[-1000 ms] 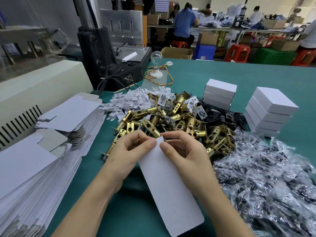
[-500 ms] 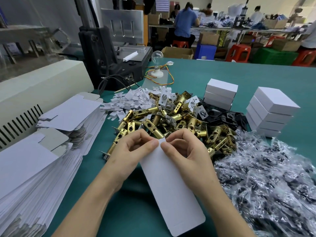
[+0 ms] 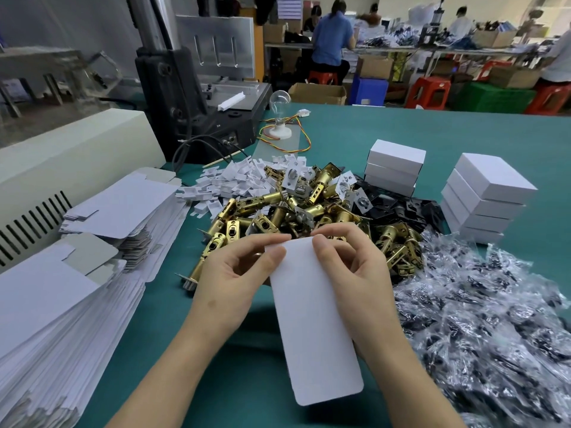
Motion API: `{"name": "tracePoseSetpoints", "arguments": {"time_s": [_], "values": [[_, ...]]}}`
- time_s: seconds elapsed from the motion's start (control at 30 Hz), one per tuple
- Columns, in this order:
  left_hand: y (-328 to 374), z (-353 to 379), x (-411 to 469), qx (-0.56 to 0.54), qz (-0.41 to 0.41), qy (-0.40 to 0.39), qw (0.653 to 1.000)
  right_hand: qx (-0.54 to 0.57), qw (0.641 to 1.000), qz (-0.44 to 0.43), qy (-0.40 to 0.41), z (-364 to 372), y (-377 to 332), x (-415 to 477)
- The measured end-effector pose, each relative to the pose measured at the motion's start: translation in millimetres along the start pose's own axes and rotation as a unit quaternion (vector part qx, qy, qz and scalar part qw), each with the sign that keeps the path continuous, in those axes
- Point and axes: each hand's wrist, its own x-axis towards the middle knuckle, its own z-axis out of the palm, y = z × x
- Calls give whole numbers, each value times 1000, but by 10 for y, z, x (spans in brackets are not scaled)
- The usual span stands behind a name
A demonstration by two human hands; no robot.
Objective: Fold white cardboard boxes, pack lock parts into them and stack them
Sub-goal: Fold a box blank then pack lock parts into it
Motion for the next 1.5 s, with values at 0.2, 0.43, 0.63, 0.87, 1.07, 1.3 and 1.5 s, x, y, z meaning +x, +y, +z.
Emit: {"name": "tracePoseSetpoints", "arguments": {"time_s": [0.2, 0.43, 0.63, 0.87, 1.07, 1.3, 1.5], "values": [[2, -16, 3, -4, -1, -15, 1000, -7, 1000, -5, 2, 7, 10, -1], [-15, -12, 13, -17, -38, -33, 999, -14, 1000, -1, 14, -2, -12, 2], [-29, -38, 7, -23, -50, -39, 998, -19, 1000, 5, 7, -8, -17, 11], [22, -118, 68, -104, -176, 85, 975, -94, 989, -79, -80, -29, -39, 16], [-96, -164, 65, -22, -140, 50, 989, -182, 955, -203, -117, 22, -51, 3], [-137, -158, 39, 28, 43, 0, 999, -114, 989, -75, -58, -41, -7, 39], [-70, -126, -12, 22, 41, -47, 998, -72, 991, -67, -87, -12, -11, 6]]}}
